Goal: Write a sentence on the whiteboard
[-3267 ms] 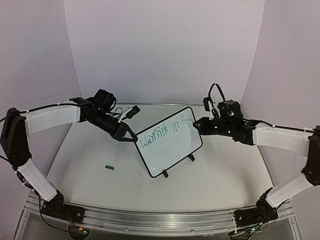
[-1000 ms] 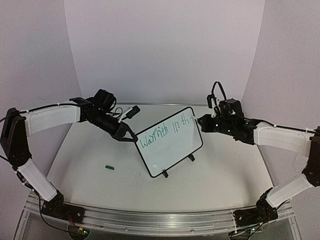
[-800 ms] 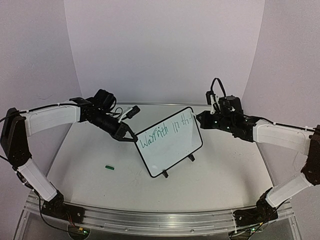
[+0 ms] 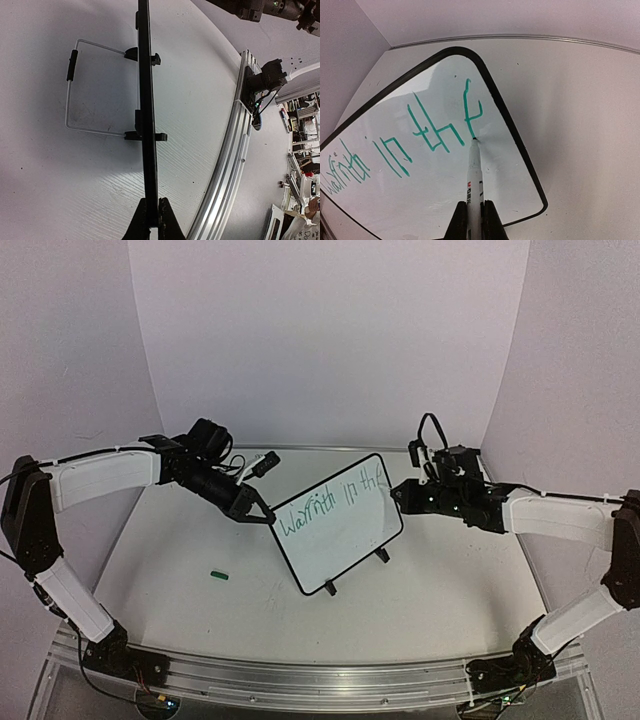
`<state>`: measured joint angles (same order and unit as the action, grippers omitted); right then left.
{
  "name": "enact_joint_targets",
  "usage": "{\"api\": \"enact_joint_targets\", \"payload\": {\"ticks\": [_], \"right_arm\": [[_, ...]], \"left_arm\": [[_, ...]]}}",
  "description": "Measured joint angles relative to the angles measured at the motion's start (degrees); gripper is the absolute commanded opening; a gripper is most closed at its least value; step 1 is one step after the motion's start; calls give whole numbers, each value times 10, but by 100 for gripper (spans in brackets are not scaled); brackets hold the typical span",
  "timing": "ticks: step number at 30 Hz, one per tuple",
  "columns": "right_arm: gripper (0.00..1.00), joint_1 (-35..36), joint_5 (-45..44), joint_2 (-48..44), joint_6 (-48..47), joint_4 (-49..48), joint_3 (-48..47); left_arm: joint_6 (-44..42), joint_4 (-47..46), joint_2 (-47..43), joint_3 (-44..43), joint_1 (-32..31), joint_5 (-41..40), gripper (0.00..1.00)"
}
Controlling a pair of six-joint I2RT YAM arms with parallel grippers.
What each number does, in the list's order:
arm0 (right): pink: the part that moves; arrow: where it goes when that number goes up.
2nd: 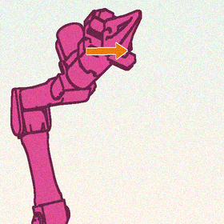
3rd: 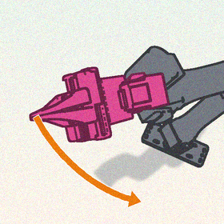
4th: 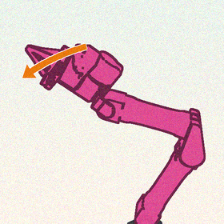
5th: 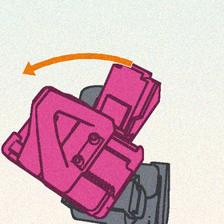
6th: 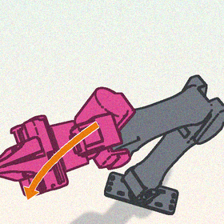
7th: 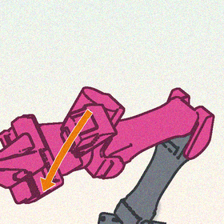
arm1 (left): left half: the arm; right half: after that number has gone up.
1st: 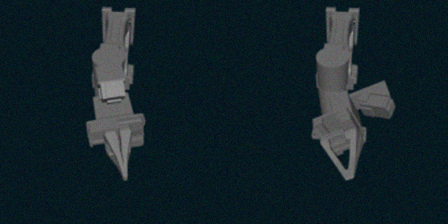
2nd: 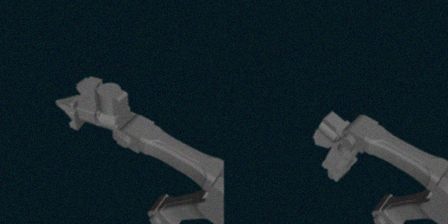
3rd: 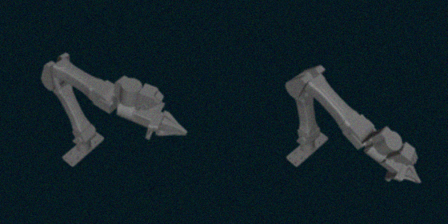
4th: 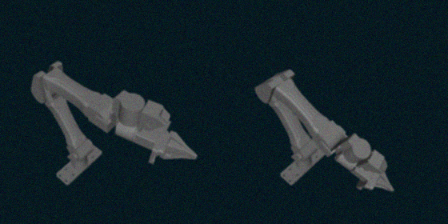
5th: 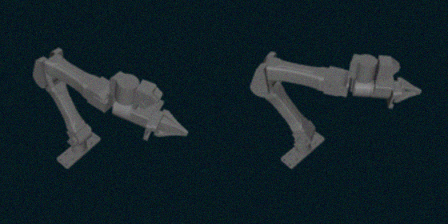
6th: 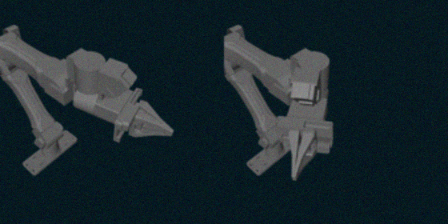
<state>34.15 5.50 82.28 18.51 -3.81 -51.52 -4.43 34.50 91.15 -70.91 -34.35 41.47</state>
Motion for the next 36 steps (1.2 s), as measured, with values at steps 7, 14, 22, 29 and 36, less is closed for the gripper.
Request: {"api": "enact_joint_targets", "payload": {"ticks": [7, 14, 22, 29, 36], "right_arm": [[0, 0, -27, 0, 0, 3, -1], [0, 0, -60, 1, -3, 9, -22], [0, 0, -61, -3, -4, 14, -27], [0, 0, -35, -62, 2, 19, -17], [0, 0, 10, -106, 2, 20, 1]], "left_arm": [[0, 0, 0, 0, 0, 1, 0], [-1, 0, 0, 0, 0, 1, 0], [-2, 0, 0, 0, 0, 1, 0], [-3, -1, 0, 0, -1, 0, 0], [-3, -3, 0, 0, -1, 1, 0]]}}
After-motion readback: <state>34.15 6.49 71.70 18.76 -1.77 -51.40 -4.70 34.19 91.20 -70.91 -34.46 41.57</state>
